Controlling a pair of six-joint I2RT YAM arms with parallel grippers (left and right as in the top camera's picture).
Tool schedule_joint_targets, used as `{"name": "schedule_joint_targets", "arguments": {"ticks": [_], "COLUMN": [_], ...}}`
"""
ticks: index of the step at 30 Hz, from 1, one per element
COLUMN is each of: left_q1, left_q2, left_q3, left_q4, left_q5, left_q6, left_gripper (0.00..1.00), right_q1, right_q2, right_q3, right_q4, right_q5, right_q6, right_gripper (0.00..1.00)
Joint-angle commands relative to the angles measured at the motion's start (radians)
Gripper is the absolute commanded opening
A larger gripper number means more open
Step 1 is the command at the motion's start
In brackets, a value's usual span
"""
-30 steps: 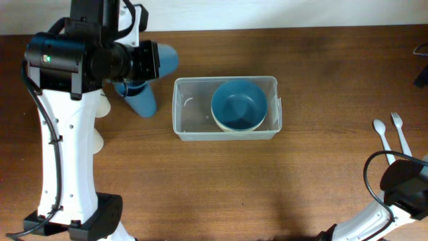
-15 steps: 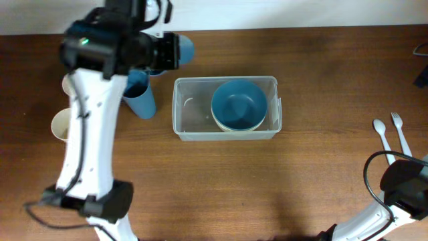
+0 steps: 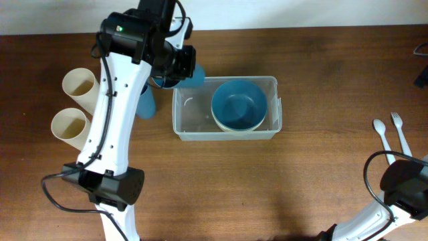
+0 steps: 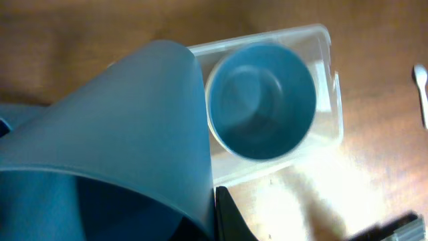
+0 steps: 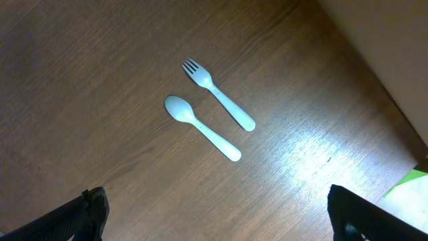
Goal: Pack container
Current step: 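Lift the blue cup and carry it over the container's left end, then lower the blue cup into the container and release it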
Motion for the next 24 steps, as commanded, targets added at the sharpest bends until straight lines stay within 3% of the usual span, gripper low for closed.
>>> {"name": "schedule_joint_targets", "arguments": {"ticks": [1, 7, 15, 24], "left_q1": [-0.022, -0.026, -0.026, -0.026], "left_q2": [0.01, 0.056, 0.096, 0.146], "left_q3": [0.013, 0.011, 0.011, 0.011], "left_q4": [-0.047, -0.107, -0.1, -0.062], "left_q5": [0.014, 0.01, -0.074, -0.073], "left_q6": [0.029, 0.026, 0.026, 0.026], "left_gripper": [0.01, 0.01, 0.02, 0.02], "right_q1": [0.0, 0.0, 0.0, 0.0], "right_q2": [0.003, 0.004, 0.004, 0.004], "right_q3": [-0.004, -0.004, -0.004, -0.004], "right_q4": [0.0, 0.0, 0.0, 0.0], "right_q5": [0.016, 0.016, 0.015, 0.016], "right_q6": [0.0, 0.0, 0.0, 0.0], "right_gripper": [0.99, 0.99, 0.99, 0.99]}}
